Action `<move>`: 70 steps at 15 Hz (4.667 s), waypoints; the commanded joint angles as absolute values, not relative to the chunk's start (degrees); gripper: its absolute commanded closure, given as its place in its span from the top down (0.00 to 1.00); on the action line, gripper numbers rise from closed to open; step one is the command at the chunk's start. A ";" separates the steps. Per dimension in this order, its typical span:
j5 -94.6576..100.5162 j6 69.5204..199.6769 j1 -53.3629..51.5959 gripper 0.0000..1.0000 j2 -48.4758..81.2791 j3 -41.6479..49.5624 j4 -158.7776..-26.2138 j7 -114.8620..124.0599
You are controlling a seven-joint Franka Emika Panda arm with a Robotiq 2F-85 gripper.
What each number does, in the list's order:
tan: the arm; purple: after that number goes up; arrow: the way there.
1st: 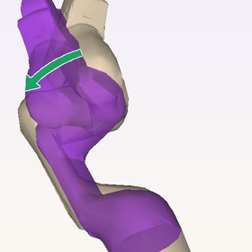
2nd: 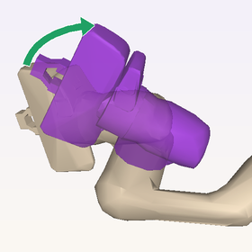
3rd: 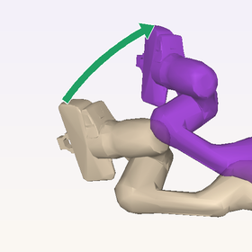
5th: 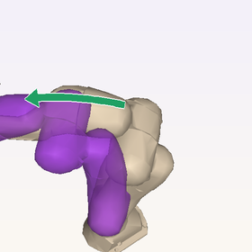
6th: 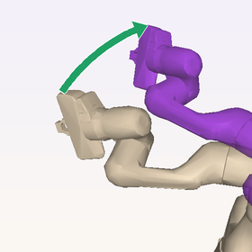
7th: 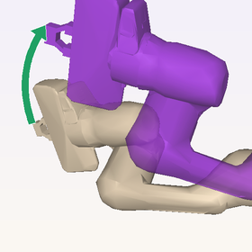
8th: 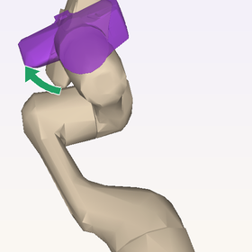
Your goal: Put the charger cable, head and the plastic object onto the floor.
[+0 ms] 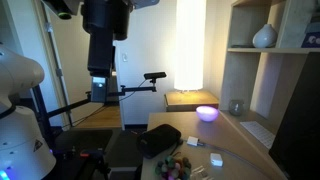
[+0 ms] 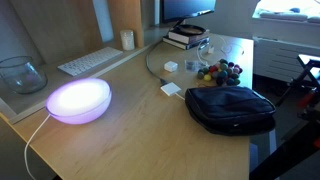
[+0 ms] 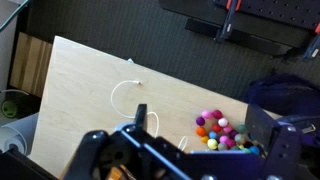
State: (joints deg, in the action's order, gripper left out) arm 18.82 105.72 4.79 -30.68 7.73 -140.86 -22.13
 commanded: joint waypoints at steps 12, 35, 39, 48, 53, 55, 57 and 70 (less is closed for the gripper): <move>18.99 105.54 4.29 1.00 -30.69 8.13 -140.76 -21.94; 18.99 105.54 4.29 1.00 -30.69 8.13 -140.76 -21.94; 18.99 105.54 4.29 1.00 -30.69 8.13 -140.76 -21.94; 18.99 105.54 4.29 1.00 -30.69 8.13 -140.76 -21.94; 16.92 105.20 3.03 1.00 -27.64 9.00 -138.14 -24.53; 14.15 107.05 1.22 1.00 -26.73 9.84 -136.81 -27.94; 10.96 107.87 -0.56 1.00 -26.36 10.17 -135.29 -31.68; 6.89 111.45 2.58 1.00 -11.19 10.79 -118.64 -27.49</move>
